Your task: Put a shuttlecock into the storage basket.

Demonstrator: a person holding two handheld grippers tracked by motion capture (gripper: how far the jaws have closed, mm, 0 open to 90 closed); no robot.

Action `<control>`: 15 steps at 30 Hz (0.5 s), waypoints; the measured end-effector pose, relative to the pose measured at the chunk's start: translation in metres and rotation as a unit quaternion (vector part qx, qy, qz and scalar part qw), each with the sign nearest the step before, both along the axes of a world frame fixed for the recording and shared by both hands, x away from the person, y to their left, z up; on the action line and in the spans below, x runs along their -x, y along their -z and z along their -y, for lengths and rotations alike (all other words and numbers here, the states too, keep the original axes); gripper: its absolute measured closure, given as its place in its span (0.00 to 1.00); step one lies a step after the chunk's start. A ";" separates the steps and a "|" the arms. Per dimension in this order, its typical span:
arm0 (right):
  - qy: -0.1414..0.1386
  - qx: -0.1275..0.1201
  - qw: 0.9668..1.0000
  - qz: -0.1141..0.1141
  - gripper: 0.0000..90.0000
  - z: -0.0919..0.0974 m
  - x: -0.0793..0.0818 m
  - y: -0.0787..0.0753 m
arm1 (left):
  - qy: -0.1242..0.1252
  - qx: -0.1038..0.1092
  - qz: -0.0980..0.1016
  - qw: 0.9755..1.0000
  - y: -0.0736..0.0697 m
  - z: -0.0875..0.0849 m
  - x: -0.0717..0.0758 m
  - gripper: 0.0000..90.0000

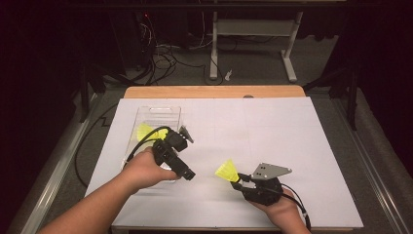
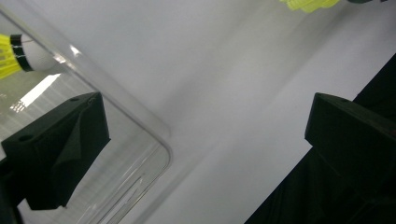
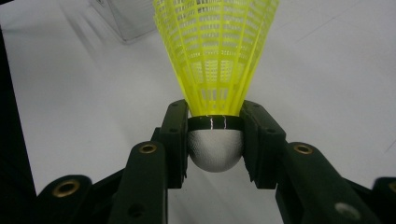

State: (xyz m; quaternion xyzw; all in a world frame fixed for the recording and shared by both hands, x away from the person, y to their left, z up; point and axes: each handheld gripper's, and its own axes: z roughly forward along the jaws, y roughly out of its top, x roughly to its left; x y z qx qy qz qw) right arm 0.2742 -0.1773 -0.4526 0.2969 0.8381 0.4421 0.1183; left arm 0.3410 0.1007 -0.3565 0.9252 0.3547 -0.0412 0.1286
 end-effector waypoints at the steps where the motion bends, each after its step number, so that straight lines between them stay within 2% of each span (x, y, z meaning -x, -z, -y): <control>1: -0.001 -0.002 1.000 0.000 0.73 -0.001 0.000 0.000 | 0.001 0.002 0.000 1.000 0.000 0.003 0.000 0.01; 15: -0.011 0.001 1.000 0.001 0.73 -0.008 0.001 0.000 | 0.030 0.013 -0.009 0.999 0.004 0.030 0.004 0.04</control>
